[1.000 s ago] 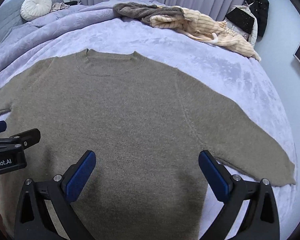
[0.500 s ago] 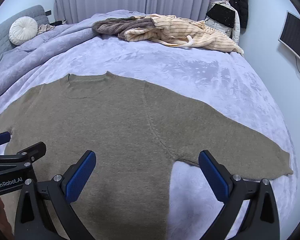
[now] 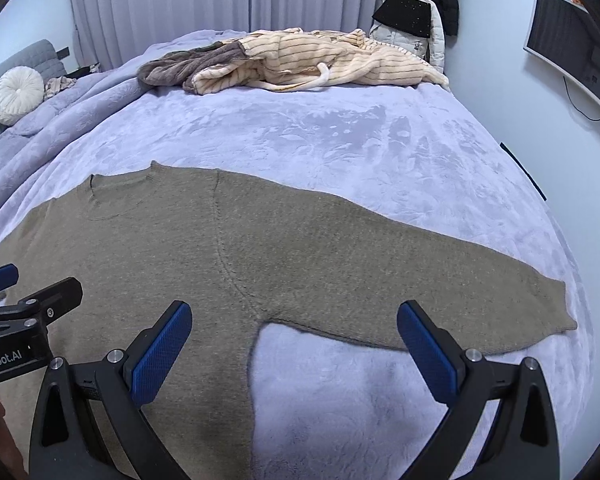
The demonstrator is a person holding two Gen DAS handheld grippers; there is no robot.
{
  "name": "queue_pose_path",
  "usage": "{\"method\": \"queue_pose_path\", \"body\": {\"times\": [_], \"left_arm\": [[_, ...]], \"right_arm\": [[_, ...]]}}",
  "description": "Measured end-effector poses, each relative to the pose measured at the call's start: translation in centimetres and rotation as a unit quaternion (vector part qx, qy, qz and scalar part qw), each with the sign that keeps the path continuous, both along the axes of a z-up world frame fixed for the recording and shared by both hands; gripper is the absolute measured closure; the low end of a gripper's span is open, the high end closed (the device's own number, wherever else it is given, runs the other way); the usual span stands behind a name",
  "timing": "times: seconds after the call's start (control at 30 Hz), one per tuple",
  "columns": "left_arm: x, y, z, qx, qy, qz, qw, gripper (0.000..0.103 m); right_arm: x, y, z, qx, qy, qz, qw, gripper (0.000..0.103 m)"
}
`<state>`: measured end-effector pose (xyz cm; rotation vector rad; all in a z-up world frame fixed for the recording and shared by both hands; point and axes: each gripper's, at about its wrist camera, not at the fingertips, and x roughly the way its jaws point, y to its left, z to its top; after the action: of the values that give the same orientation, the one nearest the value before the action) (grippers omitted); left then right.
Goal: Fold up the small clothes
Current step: 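Move the right gripper to the ribbed cuff of a sweater sleeve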
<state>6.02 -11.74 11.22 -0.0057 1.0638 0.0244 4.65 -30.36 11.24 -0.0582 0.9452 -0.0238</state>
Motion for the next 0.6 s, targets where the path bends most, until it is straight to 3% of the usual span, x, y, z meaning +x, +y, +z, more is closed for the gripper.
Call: {"method": "queue_pose_path", "body": {"times": [0.6], "left_arm": [[1.9, -9.6, -0.9, 0.011, 0.019, -0.069, 0.9974, 0.001]], "right_arm": [[-0.8, -11.9, -1.3, -0.011, 0.003, -0.117, 0.993, 0.001]]}}
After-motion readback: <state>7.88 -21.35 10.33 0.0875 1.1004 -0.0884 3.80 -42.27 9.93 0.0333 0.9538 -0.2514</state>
